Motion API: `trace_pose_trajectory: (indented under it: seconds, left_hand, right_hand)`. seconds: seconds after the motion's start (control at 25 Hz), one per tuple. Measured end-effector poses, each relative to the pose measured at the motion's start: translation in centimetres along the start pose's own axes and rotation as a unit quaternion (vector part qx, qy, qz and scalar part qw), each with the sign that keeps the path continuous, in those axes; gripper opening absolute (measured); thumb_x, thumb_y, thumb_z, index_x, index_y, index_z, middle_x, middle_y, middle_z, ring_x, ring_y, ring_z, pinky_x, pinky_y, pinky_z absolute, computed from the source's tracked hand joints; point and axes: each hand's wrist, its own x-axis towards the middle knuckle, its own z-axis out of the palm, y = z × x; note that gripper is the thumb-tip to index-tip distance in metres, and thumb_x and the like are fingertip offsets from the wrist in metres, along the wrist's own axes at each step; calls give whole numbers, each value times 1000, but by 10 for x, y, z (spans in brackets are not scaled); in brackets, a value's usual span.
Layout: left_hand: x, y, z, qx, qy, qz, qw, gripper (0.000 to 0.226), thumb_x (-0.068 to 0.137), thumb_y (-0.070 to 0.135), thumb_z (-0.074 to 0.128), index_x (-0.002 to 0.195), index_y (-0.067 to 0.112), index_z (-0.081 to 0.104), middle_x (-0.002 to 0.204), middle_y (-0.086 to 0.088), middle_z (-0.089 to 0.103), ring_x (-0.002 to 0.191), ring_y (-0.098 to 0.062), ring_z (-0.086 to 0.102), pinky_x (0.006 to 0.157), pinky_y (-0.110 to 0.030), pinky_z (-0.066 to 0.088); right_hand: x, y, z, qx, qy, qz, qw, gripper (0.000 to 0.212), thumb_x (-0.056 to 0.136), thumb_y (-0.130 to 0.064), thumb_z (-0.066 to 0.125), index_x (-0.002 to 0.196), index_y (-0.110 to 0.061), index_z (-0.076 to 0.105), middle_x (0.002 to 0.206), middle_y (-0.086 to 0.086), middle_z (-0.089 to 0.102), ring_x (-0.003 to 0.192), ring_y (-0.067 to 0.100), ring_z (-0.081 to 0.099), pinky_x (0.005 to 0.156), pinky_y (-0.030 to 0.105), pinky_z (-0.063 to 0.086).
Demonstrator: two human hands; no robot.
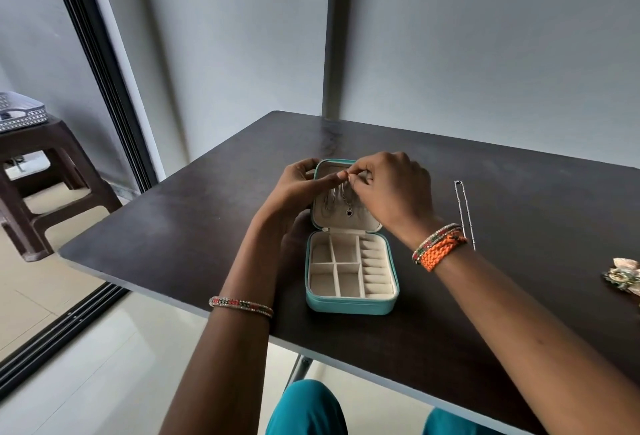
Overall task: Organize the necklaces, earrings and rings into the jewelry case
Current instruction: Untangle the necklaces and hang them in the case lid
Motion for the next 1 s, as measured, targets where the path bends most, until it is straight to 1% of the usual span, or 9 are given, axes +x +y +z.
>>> trace_pose_trajectory:
  seconds: [0.08,0.16,0.28,0.4,0.52,0.6,0.76,0.88,1.0]
  left_hand:
    - [0,-1,-1,10,-3,5,1000,30,80,5,71,108,0,61,84,-6,67,65,-6,64,60,-16,53]
    - [0,-1,0,16,3,17,1000,28,78,1,73,103,0,62,82,-5,66,61,-3,63,58,-15,52]
    - [-1,2,2,17,18,25,999,18,77,-2,72,90,4,62,77,-4,64,54,1,60,52,-13,48]
    - [-2,3,3,21,23,30,999,18,77,-4,72,81,9,60,74,-4,63,52,2,59,51,-12,47]
    - [-3,4,4,21,24,36,999,19,76,-4,72,81,10,60,74,-3,63,53,0,59,52,-13,48]
    - [-2,3,3,23,17,33,999,19,76,-2,73,85,9,61,77,-4,64,59,-4,61,55,-14,50]
    - [-2,0,1,-6,4,-9,1000,13,83,5,68,94,6,62,82,-7,65,68,-13,61,60,-20,52]
    - [-1,0,-1,-44,10,-22,999,2,88,5,62,89,7,62,79,-9,63,63,-12,60,59,-21,52]
    - [-3,-1,1,-43,22,-20,999,7,87,3,63,83,10,63,77,-9,62,64,-14,59,58,-22,51]
  right_hand:
    - [1,1,0,12,-7,10,1000,14,88,-32,63,95,-29,75,89,-3,74,83,21,67,66,26,47]
    - [3,1,-1,13,-8,16,1000,15,87,-33,63,95,-27,75,91,-3,74,84,21,67,66,25,46]
    - [3,-1,-2,-15,3,21,1000,17,88,-34,62,95,-26,75,90,-1,74,84,24,67,66,25,42]
    - [0,-3,-1,-38,10,26,999,17,89,-32,61,90,-22,74,86,0,73,80,25,68,64,25,43]
    - [0,-3,-4,-39,5,38,999,17,89,-31,61,89,-20,74,87,2,73,80,26,68,66,29,48]
    - [-3,-4,-7,-59,-5,17,998,18,90,-30,59,92,-19,74,89,4,73,82,27,68,68,30,49]
    - [-12,-8,-10,-109,-20,-45,993,19,93,-24,53,92,-16,70,90,8,71,86,30,67,64,27,35]
    - [-15,-10,-13,-107,-30,-66,992,19,94,-24,53,90,-16,70,89,6,71,83,26,67,64,26,35]
    - [-20,-9,-14,-75,-40,-25,996,16,90,-26,57,87,-18,71,88,4,71,82,25,67,65,25,38]
